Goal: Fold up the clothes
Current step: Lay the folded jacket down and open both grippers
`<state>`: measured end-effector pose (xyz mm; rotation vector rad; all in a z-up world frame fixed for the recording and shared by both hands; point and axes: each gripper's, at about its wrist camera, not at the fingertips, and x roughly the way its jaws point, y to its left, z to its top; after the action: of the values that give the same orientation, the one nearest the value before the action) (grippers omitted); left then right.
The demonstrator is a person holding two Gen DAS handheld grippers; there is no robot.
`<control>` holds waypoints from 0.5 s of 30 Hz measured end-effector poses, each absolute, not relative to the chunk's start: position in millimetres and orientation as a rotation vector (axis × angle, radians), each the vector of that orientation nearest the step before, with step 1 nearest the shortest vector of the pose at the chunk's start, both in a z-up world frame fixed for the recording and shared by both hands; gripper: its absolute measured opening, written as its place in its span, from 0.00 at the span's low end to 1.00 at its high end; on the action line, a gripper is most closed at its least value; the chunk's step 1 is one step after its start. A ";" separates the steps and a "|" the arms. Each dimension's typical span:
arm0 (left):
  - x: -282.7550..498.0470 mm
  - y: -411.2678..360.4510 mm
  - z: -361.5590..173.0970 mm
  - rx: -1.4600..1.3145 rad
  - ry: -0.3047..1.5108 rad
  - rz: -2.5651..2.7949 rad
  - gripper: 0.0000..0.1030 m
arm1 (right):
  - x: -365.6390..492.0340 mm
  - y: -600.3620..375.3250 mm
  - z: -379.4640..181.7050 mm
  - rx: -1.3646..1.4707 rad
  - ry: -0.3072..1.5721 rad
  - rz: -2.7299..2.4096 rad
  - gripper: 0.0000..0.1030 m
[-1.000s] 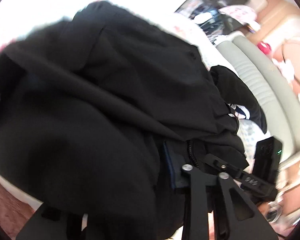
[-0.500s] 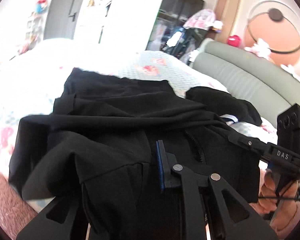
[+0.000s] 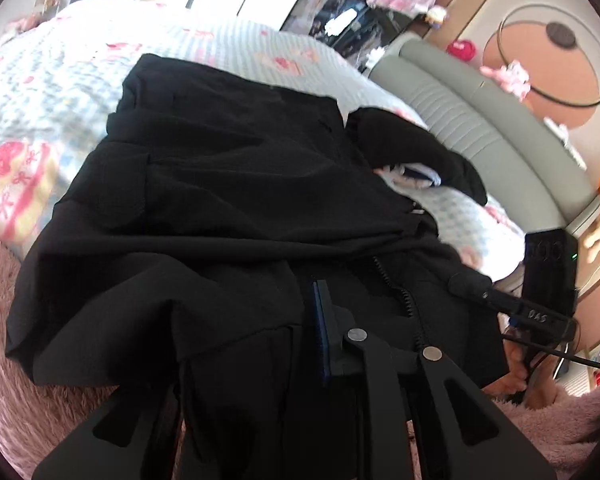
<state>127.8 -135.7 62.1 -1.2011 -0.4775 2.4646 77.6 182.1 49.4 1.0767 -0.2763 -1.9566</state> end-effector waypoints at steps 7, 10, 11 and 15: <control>93.6 -145.3 97.8 -1.155 -0.460 2.415 0.22 | 38.6 173.2 90.4 0.992 -0.209 -1.967 0.17; 62.6 -151.9 109.5 -1.108 -0.498 2.384 0.25 | 12.5 170.2 102.5 0.987 -0.200 -1.945 0.22; 47.8 -154.4 112.9 -1.092 -0.518 2.374 0.25 | 3.8 167.9 106.9 0.986 -0.191 -1.938 0.24; -27.6 -168.3 110.8 -1.105 -0.700 2.299 0.56 | -45.6 162.1 120.4 0.956 -0.275 -1.945 0.34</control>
<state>-27.6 -168.3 110.8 -1.1047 -0.7000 2.2993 -45.6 162.1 120.4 0.9556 -0.2746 -1.9449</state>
